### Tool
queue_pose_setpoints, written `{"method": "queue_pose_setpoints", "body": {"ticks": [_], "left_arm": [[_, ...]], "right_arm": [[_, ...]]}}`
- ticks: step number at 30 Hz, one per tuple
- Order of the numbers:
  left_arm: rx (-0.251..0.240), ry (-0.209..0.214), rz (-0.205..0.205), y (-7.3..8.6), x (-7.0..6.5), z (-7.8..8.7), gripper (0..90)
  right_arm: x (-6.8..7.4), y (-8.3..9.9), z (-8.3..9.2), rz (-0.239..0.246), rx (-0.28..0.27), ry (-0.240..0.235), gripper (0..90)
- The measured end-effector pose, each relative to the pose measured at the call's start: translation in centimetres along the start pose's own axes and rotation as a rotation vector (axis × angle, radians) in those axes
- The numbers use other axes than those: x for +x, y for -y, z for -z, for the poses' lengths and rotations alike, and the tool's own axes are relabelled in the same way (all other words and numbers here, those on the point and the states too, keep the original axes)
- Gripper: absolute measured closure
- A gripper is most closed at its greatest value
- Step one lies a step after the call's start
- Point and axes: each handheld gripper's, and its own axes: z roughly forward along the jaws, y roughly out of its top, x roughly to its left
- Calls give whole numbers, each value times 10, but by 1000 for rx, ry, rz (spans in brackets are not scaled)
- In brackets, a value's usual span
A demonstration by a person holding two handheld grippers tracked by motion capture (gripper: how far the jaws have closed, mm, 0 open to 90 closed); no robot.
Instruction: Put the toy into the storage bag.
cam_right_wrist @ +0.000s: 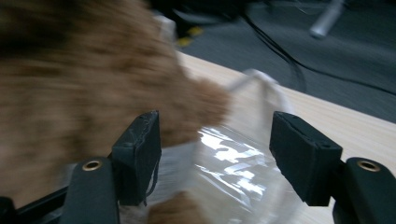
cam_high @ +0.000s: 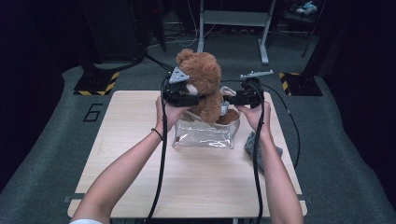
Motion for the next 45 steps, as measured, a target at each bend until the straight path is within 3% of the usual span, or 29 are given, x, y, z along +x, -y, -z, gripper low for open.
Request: {"method": "queue_pose_setpoints", "body": {"ticks": [5, 9, 12, 15, 18, 19, 21, 25, 29, 35, 36, 42, 43, 44, 45], "left_arm": [[7, 5, -11, -1, 0, -2, 320], [13, 12, -10, -1, 0, -3, 319], [18, 14, -12, -2, 0, -4, 319], [26, 18, -11, -2, 0, -4, 320], [29, 19, -7, -3, 0, -6, 329], [29, 18, -4, -3, 0, -7, 332], [42, 19, 1, -3, 0, -7, 344], [68, 23, 32, -3, 6, -8, 356], [94, 41, 58, -5, 11, -8, 347], [122, 39, 20, -4, 9, -9, 305], [131, 33, -3, -3, 8, -10, 324], [213, 34, -47, 6, 1, -18, 437], [221, 46, -28, 8, 2, -19, 443], [227, 52, -25, 9, 2, -18, 445], [236, 53, -35, 9, 2, -17, 445]], "right_arm": [[18, 2, 21, 15, -67, -144, 250], [24, 4, 25, 23, -83, -186, 233], [26, 6, 29, 12, -104, -189, 238], [27, 8, 33, 11, -97, -162, 240], [31, 11, 31, 15, -73, -172, 217], [33, 11, 28, 27, -69, -180, 238], [36, 12, 21, 44, -34, -140, 270], [35, 11, 11, 34, -11, -140, 441], [34, 9, 5, 34, 0, -121, 501], [29, 12, 1, 25, 22, -83, 547], [28, 12, -1, 19, 29, -77, 549], [22, 19, -13, 8, 92, -45, 563], [21, 20, -14, 9, 108, -24, 600], [21, 21, -18, 10, 142, 33, 576], [17, 23, -20, 11, 158, 25, 557]]}}
